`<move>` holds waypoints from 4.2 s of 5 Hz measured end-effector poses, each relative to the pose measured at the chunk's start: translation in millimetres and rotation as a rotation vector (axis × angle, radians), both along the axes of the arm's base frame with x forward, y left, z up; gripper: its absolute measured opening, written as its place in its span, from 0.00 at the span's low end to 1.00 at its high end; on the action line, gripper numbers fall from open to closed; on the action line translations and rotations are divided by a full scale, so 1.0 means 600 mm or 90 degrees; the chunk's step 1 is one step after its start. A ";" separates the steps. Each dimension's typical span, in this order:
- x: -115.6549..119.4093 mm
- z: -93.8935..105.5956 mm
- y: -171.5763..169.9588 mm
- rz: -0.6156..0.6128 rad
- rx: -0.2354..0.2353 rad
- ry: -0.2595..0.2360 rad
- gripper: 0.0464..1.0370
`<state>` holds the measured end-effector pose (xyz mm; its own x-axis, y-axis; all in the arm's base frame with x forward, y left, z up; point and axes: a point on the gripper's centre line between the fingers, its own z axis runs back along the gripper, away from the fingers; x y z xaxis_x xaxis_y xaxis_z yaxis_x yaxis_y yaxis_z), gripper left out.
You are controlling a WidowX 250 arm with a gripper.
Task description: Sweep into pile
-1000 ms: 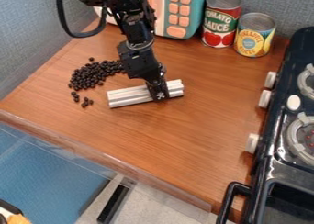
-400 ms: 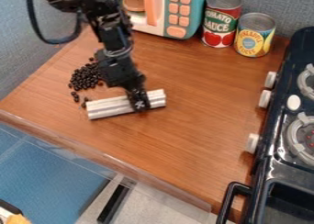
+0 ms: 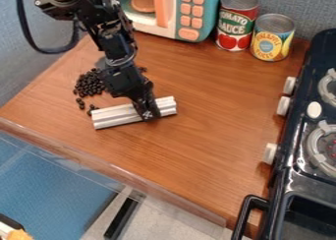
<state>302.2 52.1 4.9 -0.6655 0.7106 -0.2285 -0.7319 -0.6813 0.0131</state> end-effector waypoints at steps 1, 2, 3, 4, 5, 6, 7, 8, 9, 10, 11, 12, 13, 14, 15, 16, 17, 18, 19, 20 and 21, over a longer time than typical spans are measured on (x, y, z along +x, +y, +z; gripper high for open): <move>-0.001 -0.002 0.009 0.006 0.007 -0.006 0.33; -0.005 -0.004 0.021 0.012 0.007 -0.007 0.33; -0.011 -0.004 0.067 0.051 0.012 -0.012 0.33; -0.009 -0.004 0.080 0.054 0.016 -0.007 0.33; -0.002 -0.003 0.109 0.066 0.030 -0.014 0.33; 0.012 -0.003 0.121 0.050 0.041 -0.011 0.33; 0.030 -0.003 0.143 0.035 0.065 -0.018 0.33; 0.044 -0.003 0.158 0.009 0.071 -0.019 0.33; 0.055 -0.001 0.169 0.005 0.077 -0.022 0.33; 0.062 -0.003 0.174 0.005 0.078 -0.023 0.33; 0.060 -0.004 0.173 0.004 0.077 -0.021 0.33; 0.052 -0.007 0.170 0.007 0.073 -0.014 0.33; 0.045 -0.005 0.163 0.014 0.076 -0.027 0.33; 0.042 -0.002 0.142 0.004 0.067 -0.039 0.33; 0.044 -0.001 0.111 -0.020 0.072 -0.055 0.33; 0.068 0.001 0.077 -0.046 0.109 -0.078 0.33; 0.097 0.001 -0.015 -0.119 0.139 -0.100 0.33; 0.099 0.002 -0.046 -0.135 0.152 -0.106 0.33; 0.090 0.001 -0.079 -0.155 0.146 -0.085 0.33; 0.093 0.002 -0.084 -0.171 0.139 -0.024 0.33; 0.096 0.000 -0.089 -0.210 0.126 0.077 0.33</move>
<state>360.0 -1.3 5.0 -0.4075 0.9132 0.0008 -0.9132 -0.4075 0.0047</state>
